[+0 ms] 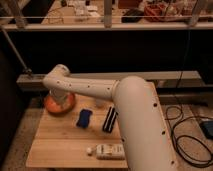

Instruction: Place the pepper in the ceramic bowl

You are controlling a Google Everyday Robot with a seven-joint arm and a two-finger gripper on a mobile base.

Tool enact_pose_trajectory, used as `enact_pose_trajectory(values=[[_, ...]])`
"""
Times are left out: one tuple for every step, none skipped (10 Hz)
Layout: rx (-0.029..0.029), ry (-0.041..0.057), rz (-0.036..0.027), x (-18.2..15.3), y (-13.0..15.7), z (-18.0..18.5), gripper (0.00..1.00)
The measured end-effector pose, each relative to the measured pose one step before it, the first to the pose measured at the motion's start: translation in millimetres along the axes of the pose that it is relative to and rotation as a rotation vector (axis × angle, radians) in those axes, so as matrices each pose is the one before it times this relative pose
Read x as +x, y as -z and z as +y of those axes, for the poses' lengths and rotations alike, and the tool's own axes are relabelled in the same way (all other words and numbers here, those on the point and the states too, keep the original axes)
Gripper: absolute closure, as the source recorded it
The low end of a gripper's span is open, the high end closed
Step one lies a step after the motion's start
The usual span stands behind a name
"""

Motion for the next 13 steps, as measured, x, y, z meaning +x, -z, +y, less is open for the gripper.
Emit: enact_pose_trajectory(values=[[-0.00418,-0.00221,0.00083,0.84,-0.12,1.32,0.95],[0.00021,-0.00278,0.00281,1.20,1.66,-0.33,0.95],[-0.00446,-0.00237,0.00103,0.61,-0.39,1.30,0.95],[-0.00114,-0.00262,0.00226,1.50,1.02,-0.06,0.95],[-0.00406,-0.00241,0.00216,1.10,0.18,0.50,0.95],[-0.00340,-0.00063,0.00141,-0.17,0.17,-0.18,0.95],[-0.00251,-0.00179,0.00156,0.31,0.54,-0.02,0.95],[-0.00223,-0.00189,0.00123,0.57,0.23,0.31,0.95],[-0.00229,-0.00294,0.00181,1.03,0.45,0.55,0.95],[-0.00223,-0.00305,0.00195,1.03,0.44,0.60,0.95],[-0.00098,-0.00213,0.00113,0.62,0.42,0.21,0.95],[-0.00092,-0.00255,0.00209,0.95,0.69,0.15,0.95],[-0.00171,-0.00191,0.00111,0.13,0.34,0.14,0.95]])
